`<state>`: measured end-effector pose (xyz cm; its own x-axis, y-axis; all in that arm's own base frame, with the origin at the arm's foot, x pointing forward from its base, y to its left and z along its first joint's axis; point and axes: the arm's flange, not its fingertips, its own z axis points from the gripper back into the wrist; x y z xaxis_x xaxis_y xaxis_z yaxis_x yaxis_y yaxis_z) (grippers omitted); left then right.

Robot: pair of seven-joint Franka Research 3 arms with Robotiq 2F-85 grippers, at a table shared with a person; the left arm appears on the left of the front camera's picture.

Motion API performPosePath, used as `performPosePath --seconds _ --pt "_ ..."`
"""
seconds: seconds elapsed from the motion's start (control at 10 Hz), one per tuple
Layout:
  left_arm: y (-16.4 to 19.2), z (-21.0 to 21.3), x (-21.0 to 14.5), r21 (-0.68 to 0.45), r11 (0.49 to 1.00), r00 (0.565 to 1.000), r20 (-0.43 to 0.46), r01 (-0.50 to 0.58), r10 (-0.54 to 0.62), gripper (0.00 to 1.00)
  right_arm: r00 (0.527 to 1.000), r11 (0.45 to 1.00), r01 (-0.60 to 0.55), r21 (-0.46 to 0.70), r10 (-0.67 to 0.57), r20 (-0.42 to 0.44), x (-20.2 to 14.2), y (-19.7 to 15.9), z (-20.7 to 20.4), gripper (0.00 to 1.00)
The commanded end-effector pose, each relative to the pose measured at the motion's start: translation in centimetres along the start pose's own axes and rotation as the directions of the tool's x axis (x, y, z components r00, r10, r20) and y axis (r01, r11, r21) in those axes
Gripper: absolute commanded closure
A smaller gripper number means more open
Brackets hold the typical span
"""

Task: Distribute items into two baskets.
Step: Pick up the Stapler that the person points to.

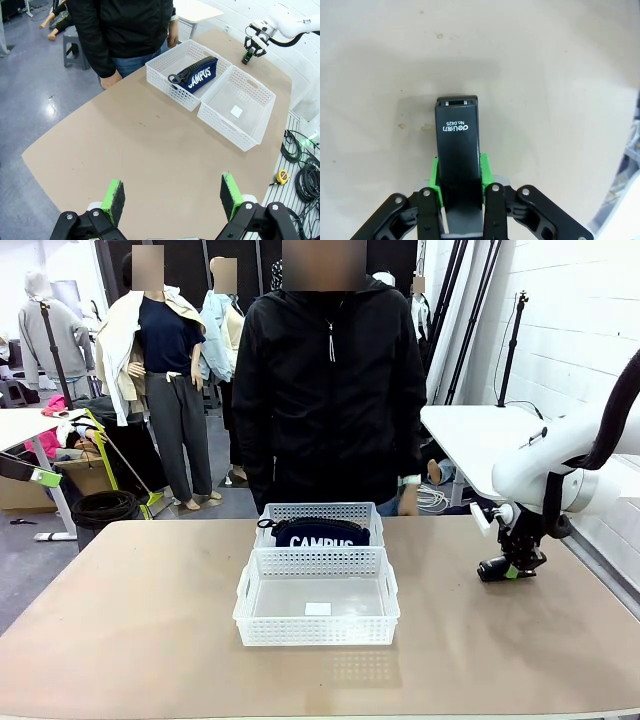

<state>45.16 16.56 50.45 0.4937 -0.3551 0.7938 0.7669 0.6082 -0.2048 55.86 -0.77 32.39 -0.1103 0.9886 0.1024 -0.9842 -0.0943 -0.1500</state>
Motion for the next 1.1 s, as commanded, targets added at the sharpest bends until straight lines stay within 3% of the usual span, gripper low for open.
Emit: performPosePath --seconds 0.0,0.3,0.6,0.9,1.0 --pt "-0.2 0.0 0.0 0.01 1.0 1.0 0.016 -0.007 0.007 0.0 0.997 1.0 0.03 -0.004 -0.03 -0.073 2.4 -0.8 3.8 0.95" --pt "-0.2 0.0 0.0 0.01 1.0 1.0 0.016 -0.007 0.007 0.0 0.994 0.995 0.1 -0.019 -0.101 -0.051 4.6 -1.5 10.5 0.95" --pt "-0.2 0.0 0.0 0.01 1.0 1.0 0.016 -0.007 0.007 0.0 0.977 0.98 0.199 0.006 -0.197 -0.083 5.2 -2.3 17.2 0.95" --pt "-0.2 0.0 0.0 0.01 1.0 1.0 0.016 -0.007 0.007 0.0 0.968 0.972 0.235 0.017 -0.232 -0.093 5.3 -0.8 21.7 0.95" --pt "-0.2 0.0 0.0 0.01 1.0 1.0 0.016 -0.007 0.007 0.0 0.951 0.955 0.295 0.029 -0.29 -0.105 4.9 0.2 23.0 0.95"
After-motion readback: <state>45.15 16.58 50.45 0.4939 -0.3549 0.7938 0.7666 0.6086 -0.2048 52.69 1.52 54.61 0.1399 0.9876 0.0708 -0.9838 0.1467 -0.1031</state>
